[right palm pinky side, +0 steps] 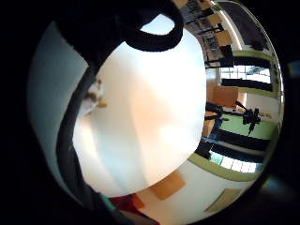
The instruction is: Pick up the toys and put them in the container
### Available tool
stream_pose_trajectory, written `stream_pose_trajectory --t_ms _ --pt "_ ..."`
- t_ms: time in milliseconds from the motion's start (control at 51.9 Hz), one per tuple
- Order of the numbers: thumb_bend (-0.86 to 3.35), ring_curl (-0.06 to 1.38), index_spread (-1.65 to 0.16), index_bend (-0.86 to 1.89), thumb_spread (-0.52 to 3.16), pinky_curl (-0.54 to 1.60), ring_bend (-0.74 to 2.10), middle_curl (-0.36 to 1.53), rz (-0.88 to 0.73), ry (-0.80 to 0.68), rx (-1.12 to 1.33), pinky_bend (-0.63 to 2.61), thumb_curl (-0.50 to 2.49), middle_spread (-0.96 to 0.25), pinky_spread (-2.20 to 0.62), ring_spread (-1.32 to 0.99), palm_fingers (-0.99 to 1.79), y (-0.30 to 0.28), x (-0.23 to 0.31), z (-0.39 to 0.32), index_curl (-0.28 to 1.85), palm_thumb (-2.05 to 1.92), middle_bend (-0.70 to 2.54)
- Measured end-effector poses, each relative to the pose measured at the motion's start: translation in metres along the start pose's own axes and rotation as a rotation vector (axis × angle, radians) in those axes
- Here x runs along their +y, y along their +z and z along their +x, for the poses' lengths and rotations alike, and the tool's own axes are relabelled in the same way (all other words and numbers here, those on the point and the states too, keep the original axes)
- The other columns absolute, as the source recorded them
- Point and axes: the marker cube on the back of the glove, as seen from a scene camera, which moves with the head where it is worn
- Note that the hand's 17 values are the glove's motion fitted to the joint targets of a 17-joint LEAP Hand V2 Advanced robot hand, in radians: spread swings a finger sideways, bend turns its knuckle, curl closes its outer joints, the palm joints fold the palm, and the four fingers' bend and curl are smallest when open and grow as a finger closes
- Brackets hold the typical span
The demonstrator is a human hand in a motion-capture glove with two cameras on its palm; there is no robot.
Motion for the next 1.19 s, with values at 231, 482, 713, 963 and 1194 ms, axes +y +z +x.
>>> stream_pose_trajectory --t_ms 231,482,713,963,1194 --pt "-0.05 0.26 -0.39 0.16 1.08 0.34 0.19 0.3 -0.034 0.036 0.012 0.71 0.28 -0.1 0.07 -0.1 -0.07 0.011 -0.027 0.0 0.29 -0.05 0.16" --pt "-0.04 0.26 -0.39 0.14 1.08 0.37 0.19 0.28 -0.082 0.032 0.018 0.85 0.28 -0.09 0.09 -0.09 -0.07 0.042 -0.041 0.005 0.28 -0.04 0.15" --pt "0.01 0.3 -0.43 0.13 1.13 0.44 0.39 0.22 -0.151 0.015 0.084 1.17 0.32 -0.09 0.05 -0.1 0.07 0.054 -0.044 0.001 0.27 0.08 0.08" --pt "0.16 0.39 -0.47 0.15 1.24 0.37 0.8 0.25 -0.004 0.105 0.233 1.12 0.44 -0.26 -0.3 -0.32 0.78 0.056 -0.044 -0.001 0.27 0.42 0.33" --pt "0.15 0.45 -0.48 0.53 0.92 0.35 0.86 0.4 0.177 0.101 0.23 0.89 0.6 -0.36 -0.45 -0.4 1.25 0.056 -0.05 0.006 0.46 0.54 0.62"
